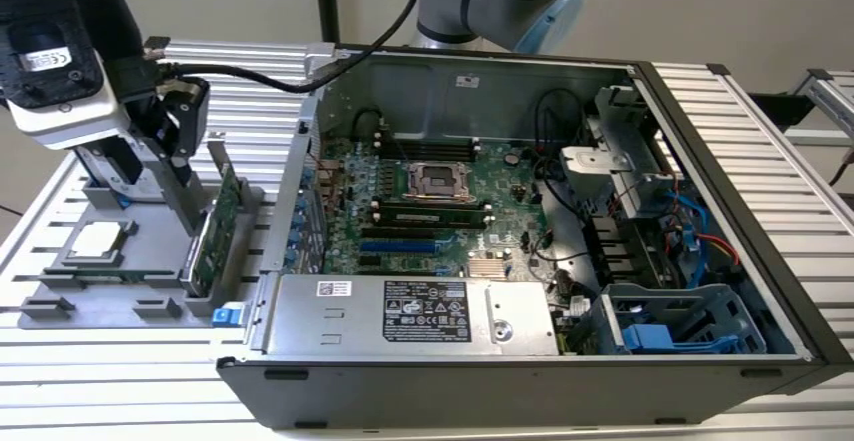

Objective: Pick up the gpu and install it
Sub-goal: 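Pick up the gpu and move the gpu toward the slot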

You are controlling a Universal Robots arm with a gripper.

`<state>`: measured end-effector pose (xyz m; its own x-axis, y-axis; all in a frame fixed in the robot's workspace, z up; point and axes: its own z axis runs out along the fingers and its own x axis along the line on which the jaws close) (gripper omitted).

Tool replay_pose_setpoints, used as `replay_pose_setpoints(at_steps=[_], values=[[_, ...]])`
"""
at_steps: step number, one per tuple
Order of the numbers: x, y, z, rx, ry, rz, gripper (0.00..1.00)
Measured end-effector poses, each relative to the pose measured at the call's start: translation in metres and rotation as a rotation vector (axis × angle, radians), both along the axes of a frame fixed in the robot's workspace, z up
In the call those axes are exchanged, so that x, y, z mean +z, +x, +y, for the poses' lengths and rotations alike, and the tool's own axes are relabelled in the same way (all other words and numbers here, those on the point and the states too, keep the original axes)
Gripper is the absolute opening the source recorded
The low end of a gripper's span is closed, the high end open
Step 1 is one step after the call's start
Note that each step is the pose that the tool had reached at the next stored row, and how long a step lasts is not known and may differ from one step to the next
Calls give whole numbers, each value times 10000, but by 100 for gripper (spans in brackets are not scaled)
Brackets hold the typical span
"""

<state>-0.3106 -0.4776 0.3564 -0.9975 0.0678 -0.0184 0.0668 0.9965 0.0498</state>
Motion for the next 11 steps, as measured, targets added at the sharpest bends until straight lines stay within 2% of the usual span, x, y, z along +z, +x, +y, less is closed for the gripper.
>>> replay_pose_setpoints(at_steps=[11], values=[[-88, 0, 38, 0, 1, -1, 100]])
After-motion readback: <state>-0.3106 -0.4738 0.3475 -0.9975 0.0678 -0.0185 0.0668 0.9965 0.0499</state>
